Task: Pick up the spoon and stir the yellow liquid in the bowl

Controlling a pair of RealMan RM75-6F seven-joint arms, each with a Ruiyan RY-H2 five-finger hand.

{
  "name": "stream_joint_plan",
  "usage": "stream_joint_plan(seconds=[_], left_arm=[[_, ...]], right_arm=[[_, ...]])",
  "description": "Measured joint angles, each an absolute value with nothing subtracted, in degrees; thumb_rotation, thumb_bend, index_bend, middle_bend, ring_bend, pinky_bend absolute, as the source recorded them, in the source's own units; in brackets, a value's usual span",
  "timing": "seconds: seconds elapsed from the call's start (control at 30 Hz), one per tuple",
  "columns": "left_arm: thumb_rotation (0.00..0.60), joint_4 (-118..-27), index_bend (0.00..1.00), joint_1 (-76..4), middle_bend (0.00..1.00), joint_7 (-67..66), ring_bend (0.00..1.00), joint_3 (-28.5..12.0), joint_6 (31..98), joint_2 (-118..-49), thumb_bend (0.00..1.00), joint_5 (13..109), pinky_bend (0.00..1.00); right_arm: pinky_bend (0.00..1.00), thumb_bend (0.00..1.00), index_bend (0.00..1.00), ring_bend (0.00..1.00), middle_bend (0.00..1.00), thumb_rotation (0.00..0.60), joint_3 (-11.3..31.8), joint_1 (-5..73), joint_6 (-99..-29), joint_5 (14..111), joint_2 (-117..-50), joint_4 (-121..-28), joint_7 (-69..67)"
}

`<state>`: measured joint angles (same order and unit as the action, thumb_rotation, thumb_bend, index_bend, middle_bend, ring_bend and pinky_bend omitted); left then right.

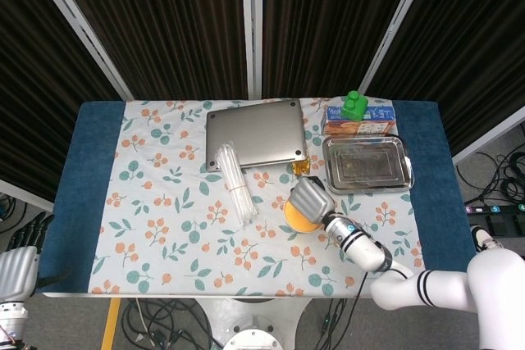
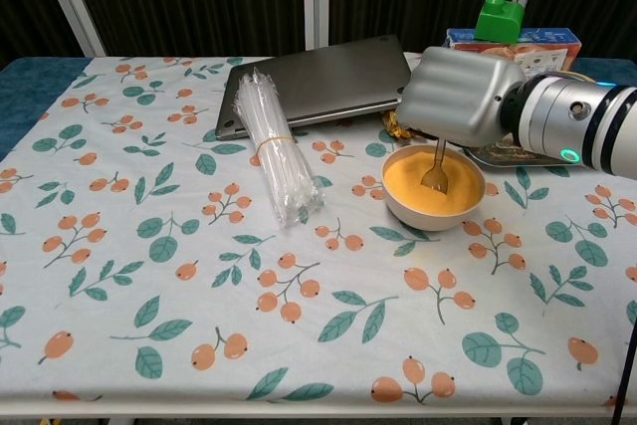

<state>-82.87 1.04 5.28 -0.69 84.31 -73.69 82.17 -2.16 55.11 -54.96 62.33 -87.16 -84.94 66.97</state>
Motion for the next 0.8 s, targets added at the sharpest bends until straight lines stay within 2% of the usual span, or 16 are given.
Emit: stream_joint_plan(seconds=[0.37,0.8], left_arm=[[0.6,-83.6,0.13,0.9,0.12,4.5,0.1,-0.8,84.6,-73.2,0.05,82.6,0.13],[0.6,-85.1,0.13,0.9,0.12,3.1,0.1,-0.9,85.0,-72.4,0.05,82.8,0.13]], right_arm=[[1.0,0.6,0.88,0.97,0.97,0.6,1.7,52.6,-54.4,55.1,-84.0,-88.8,56.6],[1.0,0.6,0.88,0.97,0.97,0.6,2.1,51.8,-55.2,56.4,-81.6,-90.4,52.8]])
